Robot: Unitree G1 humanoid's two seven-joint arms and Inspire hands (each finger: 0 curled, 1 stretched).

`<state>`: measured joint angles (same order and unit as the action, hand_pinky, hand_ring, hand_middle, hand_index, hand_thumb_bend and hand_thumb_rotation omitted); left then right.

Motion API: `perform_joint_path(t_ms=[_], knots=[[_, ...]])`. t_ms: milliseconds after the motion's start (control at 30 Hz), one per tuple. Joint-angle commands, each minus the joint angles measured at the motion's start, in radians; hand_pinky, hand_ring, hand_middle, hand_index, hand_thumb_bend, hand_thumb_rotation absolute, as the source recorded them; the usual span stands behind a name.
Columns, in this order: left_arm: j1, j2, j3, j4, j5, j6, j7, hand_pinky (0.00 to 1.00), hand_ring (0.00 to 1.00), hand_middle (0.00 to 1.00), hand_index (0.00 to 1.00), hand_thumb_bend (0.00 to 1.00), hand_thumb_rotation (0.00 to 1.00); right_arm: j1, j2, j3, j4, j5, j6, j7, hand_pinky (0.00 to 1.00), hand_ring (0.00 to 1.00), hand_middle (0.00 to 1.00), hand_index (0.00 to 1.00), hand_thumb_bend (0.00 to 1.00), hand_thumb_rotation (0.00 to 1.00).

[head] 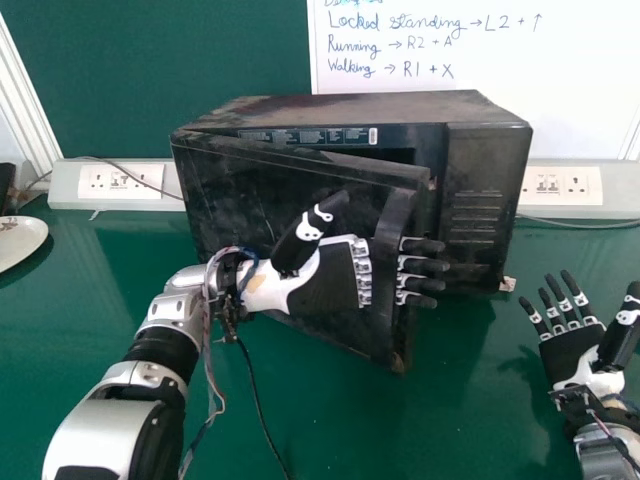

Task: Open the door of oven

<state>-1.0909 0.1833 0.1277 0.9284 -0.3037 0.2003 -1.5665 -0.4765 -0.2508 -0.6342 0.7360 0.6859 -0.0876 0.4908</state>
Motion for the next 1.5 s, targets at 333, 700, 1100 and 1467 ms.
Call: perform_joint_path(t_ms=[333,700,1100,1467], knots=[[0.087,0.078,-0.171,-0.215,-0.249,0.103,-0.048,0.42,0.56,0.74,0.75,0.91,0.82,0.022,0.012,-0.01,0.057,0.006,0.008,0.013,0.91,1.0,1.0,1.0,1.0,0.99],[0.08,0.266,-0.39,-0.316,-0.475,0.171,-0.048,0.27,0.42,0.64,0.72,1.0,0.68,0.019,0.008,-0.013,0.069,0.008,0.005,0.034,0.91,1.0,1.0,1.0,1.0,0.99],[0.07,0.407,-0.527,-0.308,-0.652,0.091,-0.048,0.32,0.42,0.52,0.7,1.0,0.76,0.019,0.004,-0.017,0.068,0.01,0.012,0.03,0.87,1.0,1.0,1.0,1.0,0.98],[0.024,0.516,-0.672,-0.372,-0.824,0.174,-0.048,0.31,0.43,0.57,0.74,1.0,0.48,0.021,0.001,-0.016,0.066,0.006,0.013,0.022,0.82,1.0,1.0,1.0,1.0,0.98]])
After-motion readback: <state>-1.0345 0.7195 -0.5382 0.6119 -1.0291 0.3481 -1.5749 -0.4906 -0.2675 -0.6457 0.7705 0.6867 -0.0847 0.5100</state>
